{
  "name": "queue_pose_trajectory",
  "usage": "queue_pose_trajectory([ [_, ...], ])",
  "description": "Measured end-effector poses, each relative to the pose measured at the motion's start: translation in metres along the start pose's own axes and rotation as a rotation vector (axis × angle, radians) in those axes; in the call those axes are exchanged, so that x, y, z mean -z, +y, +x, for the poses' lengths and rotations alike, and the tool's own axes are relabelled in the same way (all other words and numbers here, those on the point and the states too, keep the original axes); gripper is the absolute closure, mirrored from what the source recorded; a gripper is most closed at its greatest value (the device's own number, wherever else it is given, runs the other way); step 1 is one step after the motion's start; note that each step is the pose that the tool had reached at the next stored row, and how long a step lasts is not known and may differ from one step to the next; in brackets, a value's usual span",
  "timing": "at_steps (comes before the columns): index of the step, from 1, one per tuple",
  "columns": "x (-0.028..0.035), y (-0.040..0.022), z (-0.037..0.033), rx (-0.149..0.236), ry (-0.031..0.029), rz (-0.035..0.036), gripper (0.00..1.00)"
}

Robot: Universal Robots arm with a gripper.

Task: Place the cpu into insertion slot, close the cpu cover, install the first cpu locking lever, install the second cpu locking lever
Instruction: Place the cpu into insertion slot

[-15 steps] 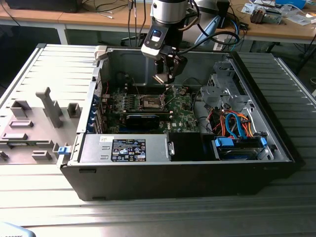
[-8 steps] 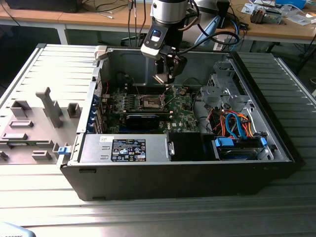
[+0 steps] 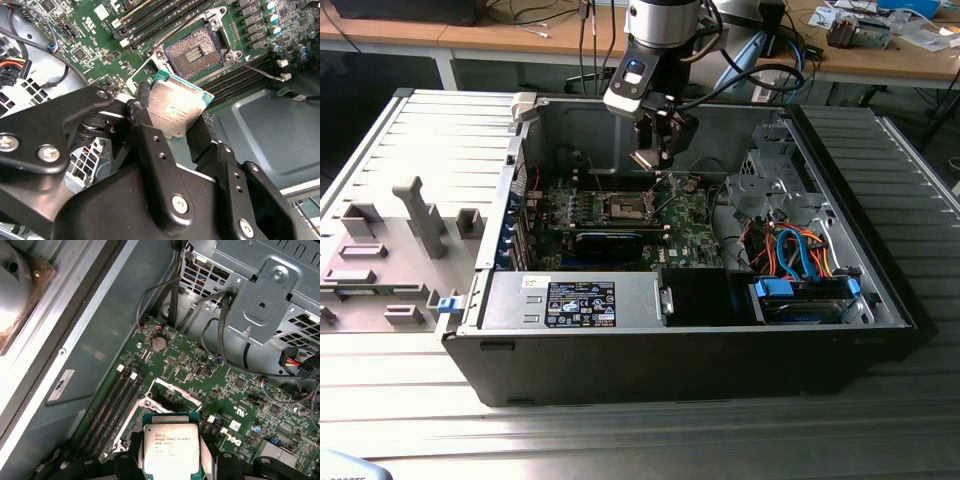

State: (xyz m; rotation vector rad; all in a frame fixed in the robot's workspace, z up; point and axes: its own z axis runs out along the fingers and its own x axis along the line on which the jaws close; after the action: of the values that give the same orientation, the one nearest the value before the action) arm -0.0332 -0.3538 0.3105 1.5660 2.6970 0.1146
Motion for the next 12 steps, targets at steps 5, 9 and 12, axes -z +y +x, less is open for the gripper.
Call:
queue_pose_trajectory([
  [5,0.0000,0.0000,0.0000,-0.015,-0.0011,-0.0003,0.46],
  [9,0.0000,0.0000,0.0000,-0.023,-0.0017,-0.0004,0.46],
  [12,0.0000,0.0000,0.0000,-0.029,-0.0021,-0.0005,0.46],
])
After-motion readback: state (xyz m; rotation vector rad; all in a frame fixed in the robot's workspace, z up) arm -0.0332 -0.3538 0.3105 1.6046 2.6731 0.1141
